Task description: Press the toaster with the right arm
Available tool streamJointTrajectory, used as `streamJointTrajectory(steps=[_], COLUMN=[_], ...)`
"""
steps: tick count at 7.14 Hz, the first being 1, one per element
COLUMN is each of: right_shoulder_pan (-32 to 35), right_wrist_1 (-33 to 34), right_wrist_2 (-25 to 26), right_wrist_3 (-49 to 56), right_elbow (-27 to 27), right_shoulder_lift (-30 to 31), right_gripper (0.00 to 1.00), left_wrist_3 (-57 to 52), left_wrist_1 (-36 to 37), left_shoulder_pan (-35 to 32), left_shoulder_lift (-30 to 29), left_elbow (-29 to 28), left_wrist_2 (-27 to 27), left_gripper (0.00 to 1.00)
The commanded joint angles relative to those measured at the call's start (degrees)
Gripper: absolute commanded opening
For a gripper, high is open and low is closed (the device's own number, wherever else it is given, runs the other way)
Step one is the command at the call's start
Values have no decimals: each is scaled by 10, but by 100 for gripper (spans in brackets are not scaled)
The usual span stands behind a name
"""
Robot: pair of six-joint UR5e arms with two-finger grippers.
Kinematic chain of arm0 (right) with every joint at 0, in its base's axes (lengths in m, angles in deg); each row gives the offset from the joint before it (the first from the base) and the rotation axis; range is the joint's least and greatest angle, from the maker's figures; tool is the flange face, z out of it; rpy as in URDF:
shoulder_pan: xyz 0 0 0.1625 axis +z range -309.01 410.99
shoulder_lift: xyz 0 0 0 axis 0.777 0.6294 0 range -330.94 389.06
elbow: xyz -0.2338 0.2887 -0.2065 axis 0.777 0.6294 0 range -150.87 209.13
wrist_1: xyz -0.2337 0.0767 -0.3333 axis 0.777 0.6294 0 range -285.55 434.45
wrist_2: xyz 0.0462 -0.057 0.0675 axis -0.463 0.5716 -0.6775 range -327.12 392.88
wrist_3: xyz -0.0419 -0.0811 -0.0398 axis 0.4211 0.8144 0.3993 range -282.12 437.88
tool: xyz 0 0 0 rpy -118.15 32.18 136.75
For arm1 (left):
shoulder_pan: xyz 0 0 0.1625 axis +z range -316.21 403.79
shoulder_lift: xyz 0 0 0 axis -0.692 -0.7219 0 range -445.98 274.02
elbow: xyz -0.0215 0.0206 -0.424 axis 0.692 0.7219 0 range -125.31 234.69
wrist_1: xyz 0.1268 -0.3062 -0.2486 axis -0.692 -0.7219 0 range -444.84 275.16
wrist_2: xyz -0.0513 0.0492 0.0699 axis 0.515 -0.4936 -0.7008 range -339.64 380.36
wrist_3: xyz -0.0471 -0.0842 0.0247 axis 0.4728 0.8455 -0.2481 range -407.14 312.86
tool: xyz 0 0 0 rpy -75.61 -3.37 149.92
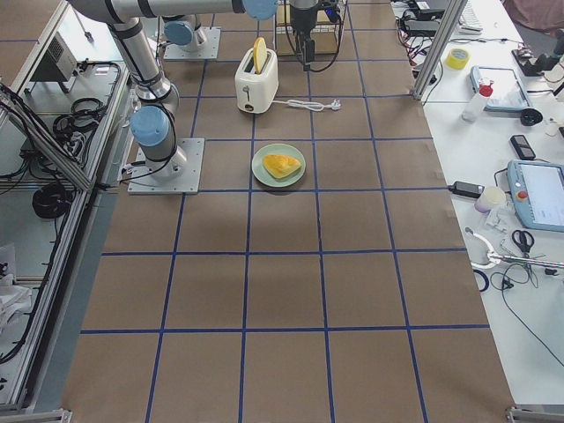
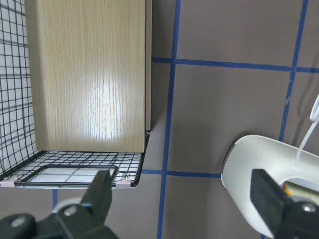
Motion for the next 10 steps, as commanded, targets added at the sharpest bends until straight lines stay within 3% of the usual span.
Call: streamJointTrajectory(steps=[1,6,10], right_shoulder_pan=[-8,-28,-28], right_wrist_1=[0,2,-4], right_wrist_2=[-3,-2,-7], right_wrist_3=[-80,-44,-84], right_elbow=[-2,-6,-9], right_shoulder_lift=[0,0,2], right_gripper=[100,100,100], left_wrist_3=[0,0,0], left_wrist_1=[0,0,0], left_shoulder_pan=[0,0,0], left_shoulder_lift=[0,0,0], left_elbow=[0,0,0], left_wrist_2=[0,0,0], left_gripper=[100,100,100])
